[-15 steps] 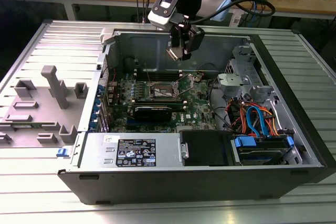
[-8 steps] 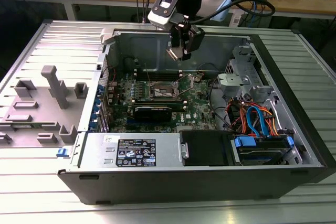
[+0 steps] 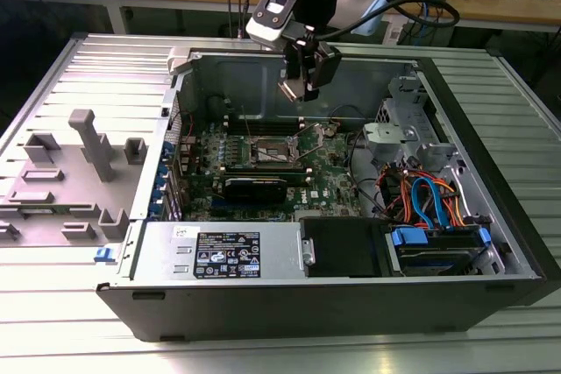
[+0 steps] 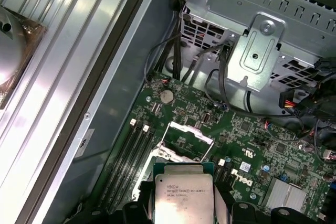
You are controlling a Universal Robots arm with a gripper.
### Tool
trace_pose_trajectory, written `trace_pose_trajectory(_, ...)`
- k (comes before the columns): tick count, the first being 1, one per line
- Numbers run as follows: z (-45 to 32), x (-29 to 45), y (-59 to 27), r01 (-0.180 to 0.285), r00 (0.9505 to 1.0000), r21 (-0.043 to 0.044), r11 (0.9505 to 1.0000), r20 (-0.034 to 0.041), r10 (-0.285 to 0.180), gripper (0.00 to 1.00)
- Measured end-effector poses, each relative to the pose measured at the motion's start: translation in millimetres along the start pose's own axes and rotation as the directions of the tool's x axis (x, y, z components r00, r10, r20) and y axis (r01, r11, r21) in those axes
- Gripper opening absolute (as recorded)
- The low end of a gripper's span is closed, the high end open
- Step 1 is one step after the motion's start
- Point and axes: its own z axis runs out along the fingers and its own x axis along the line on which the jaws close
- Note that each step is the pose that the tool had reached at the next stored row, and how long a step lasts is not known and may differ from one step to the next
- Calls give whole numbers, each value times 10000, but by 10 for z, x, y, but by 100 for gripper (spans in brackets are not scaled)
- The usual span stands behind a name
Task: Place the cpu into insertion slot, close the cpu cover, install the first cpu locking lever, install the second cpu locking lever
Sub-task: 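Place the cpu into insertion slot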
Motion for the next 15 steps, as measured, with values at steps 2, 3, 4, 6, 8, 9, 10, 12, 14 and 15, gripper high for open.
trace_pose_trajectory(2,5,0,0,-256,9997,-7,9997,20,256,54)
trace_pose_trajectory(3,7,0,-1,-403,9992,-10,9992,33,403,54)
trace_pose_trajectory(4,10,0,-1,-548,9985,-12,9985,46,548,54)
trace_pose_trajectory(6,14,0,-1,-737,9973,-16,9973,61,737,54)
trace_pose_trajectory(8,20,5,-13,-787,9969,-19,9969,65,787,54)
trace_pose_trajectory(9,22,7,-18,-787,9969,-18,9969,66,787,54)
trace_pose_trajectory(10,23,7,-20,-785,9969,-17,9969,66,785,54)
trace_pose_trajectory(12,25,8,-21,-786,9969,-18,9969,65,786,54)
trace_pose_trajectory(14,25,8,-21,-788,9969,-18,9969,65,788,54)
trace_pose_trajectory(15,25,8,-21,-788,9969,-18,9969,65,788,54)
